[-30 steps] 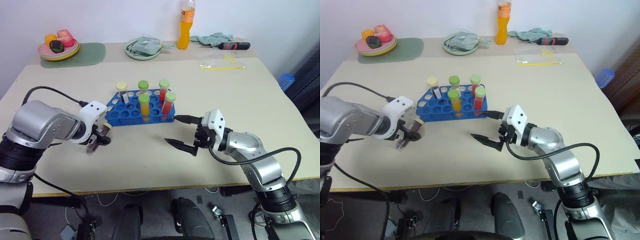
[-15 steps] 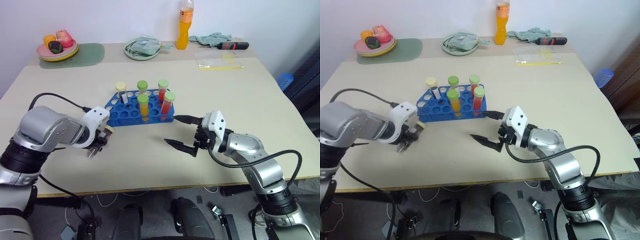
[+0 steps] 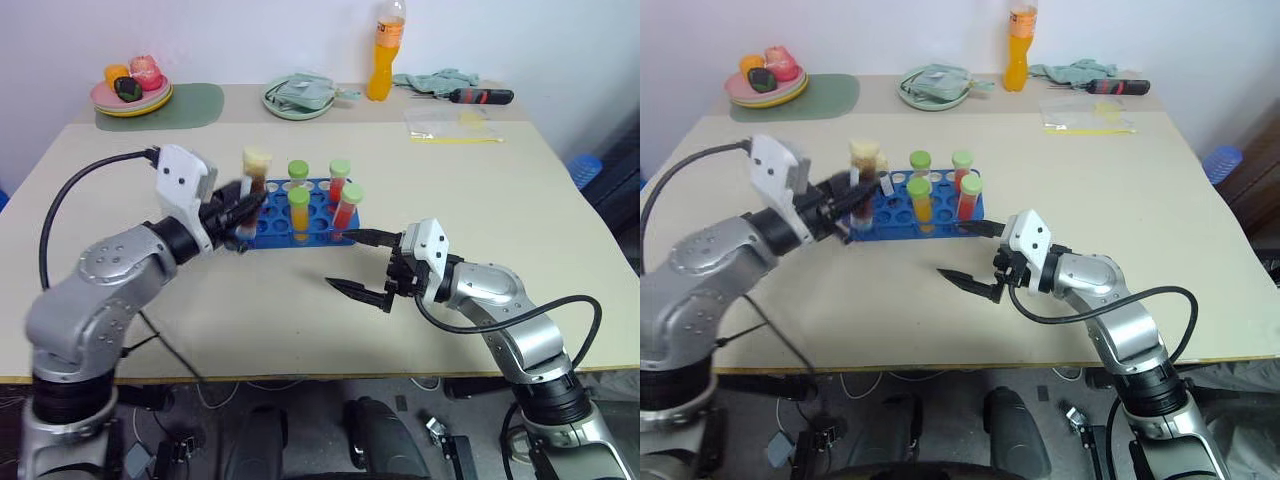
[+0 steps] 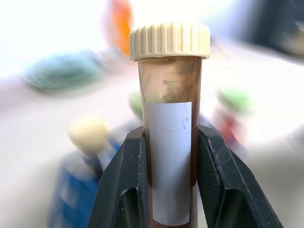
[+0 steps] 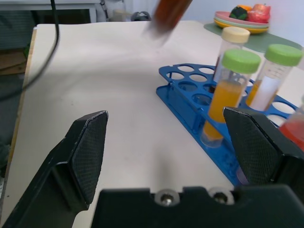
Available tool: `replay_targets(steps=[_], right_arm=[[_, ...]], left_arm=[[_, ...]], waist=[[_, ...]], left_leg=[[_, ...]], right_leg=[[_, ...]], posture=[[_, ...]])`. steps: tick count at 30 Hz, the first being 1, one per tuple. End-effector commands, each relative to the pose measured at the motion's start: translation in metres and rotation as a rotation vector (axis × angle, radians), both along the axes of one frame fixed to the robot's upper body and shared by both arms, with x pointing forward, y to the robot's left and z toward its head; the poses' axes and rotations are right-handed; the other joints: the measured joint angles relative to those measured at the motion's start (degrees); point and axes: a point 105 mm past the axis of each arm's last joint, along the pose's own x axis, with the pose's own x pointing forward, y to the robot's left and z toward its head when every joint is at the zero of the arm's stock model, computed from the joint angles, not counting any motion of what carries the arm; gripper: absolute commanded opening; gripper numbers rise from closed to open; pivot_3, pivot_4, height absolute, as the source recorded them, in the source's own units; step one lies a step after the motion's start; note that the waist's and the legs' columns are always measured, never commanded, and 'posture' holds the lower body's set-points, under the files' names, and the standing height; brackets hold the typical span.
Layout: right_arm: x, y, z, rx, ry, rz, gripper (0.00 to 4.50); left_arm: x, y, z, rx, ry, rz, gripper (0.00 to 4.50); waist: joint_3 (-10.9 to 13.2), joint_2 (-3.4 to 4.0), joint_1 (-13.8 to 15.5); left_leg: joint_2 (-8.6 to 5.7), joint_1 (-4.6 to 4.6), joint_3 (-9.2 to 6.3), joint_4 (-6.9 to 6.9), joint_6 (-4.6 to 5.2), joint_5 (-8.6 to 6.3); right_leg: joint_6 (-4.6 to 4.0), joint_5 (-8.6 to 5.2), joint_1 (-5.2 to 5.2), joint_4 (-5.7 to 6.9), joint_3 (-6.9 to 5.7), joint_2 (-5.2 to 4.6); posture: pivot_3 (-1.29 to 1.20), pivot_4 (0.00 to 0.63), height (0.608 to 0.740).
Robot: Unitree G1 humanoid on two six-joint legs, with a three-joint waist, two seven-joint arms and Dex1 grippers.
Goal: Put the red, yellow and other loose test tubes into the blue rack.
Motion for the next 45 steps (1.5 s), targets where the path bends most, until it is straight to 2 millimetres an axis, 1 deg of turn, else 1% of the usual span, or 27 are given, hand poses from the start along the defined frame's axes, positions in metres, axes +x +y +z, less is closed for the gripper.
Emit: replay_targets(steps=[1, 3, 6, 8, 11, 17, 25, 31, 41, 45], right_arm=[[-0.001, 0.002, 0.009, 0.02, -0.039, 0.006, 4.28], [-0.002, 0.004, 0.009, 0.022, -0.039, 0.007, 4.28], [-0.002, 0.004, 0.01, 0.022, -0.042, 0.007, 4.28], [-0.001, 0.004, 0.01, 0.02, -0.045, 0.005, 4.28], [0.0, 0.003, 0.011, 0.019, -0.048, 0.0, 4.28], [-0.002, 0.001, 0.011, 0.018, -0.046, -0.006, 4.28], [-0.001, 0.001, 0.011, 0.019, -0.048, -0.009, 4.28], [-0.001, 0.002, 0.012, 0.02, -0.051, -0.007, 4.28], [-0.002, 0.002, 0.012, 0.019, -0.052, -0.003, 4.28], [-0.002, 0.0, 0.012, 0.017, -0.051, -0.001, 4.28]], left_arm=[[0.012, -0.001, -0.004, 0.025, -0.187, 0.162, 0.81], [0.017, -0.009, -0.019, 0.004, -0.211, 0.172, 0.81], [0.02, -0.011, -0.03, -0.03, -0.225, 0.179, 0.81], [0.022, -0.014, -0.039, -0.037, -0.206, 0.171, 0.81], [0.023, -0.017, -0.046, -0.046, -0.191, 0.155, 0.81], [0.03, -0.021, -0.068, -0.038, -0.103, 0.143, 0.81], [0.035, -0.025, -0.077, -0.038, -0.073, 0.127, 0.81], [0.036, -0.028, -0.078, -0.051, -0.11, 0.114, 0.81], [0.032, -0.03, -0.09, -0.084, -0.14, 0.083, 0.81], [0.029, -0.025, -0.089, -0.096, -0.156, 0.102, 2.81]], waist=[[-0.05, 0.08, -0.01], [-0.06, 0.06, 0.16], [-0.04, 0.04, 0.19], [-0.04, 0.03, 0.14], [-0.04, 0.04, 0.16], [-0.04, 0.04, 0.13], [-0.04, 0.04, 0.17], [-0.04, 0.04, 0.19], [-0.04, 0.04, 0.28], [-0.04, 0.04, 0.25]], left_leg=[[0.01, 0.01, -0.01, -0.01, 0.0, 0.0], [-0.02, 0.0, 0.02, 0.0, 0.0, 0.0], [-0.02, -0.05, 0.01, 0.02, 0.0, 0.0], [-0.01, -0.04, 0.0, 0.01, 0.01, 0.0], [-0.02, -0.03, 0.01, 0.01, 0.01, 0.0], [-0.01, -0.02, 0.0, 0.01, 0.01, 0.0], [-0.02, -0.02, 0.0, 0.01, 0.01, 0.0], [-0.02, -0.02, 0.0, 0.01, 0.01, 0.0], [-0.02, -0.02, 0.0, 0.02, 0.01, 0.0], [-0.02, -0.02, 0.0, 0.01, 0.01, 0.0]], right_leg=[[0.0, 0.0, 0.0, 0.02, 0.01, 0.02], [0.0, 0.0, 0.01, 0.02, 0.02, -0.02], [0.01, 0.01, 0.01, 0.0, 0.0, -0.03], [0.01, 0.01, -0.01, 0.02, 0.0, -0.02], [0.01, 0.01, 0.0, 0.02, 0.0, -0.02], [0.01, 0.01, 0.0, 0.02, 0.0, -0.01], [0.01, 0.01, 0.01, 0.02, -0.01, -0.01], [0.01, 0.01, 0.02, 0.02, -0.01, -0.01], [0.01, 0.01, 0.04, 0.0, -0.01, -0.02], [0.01, 0.01, 0.04, 0.0, -0.02, -0.02]], posture=[[0.0, 0.15, 0.74], [0.0, 0.15, 0.74], [0.0, 0.15, 0.74], [0.0, 0.15, 0.74], [0.0, 0.15, 0.74], [0.0, 0.15, 0.74], [0.0, 0.15, 0.74], [0.0, 0.15, 0.74], [0.0, 0.15, 0.74], [0.0, 0.15, 0.74]])
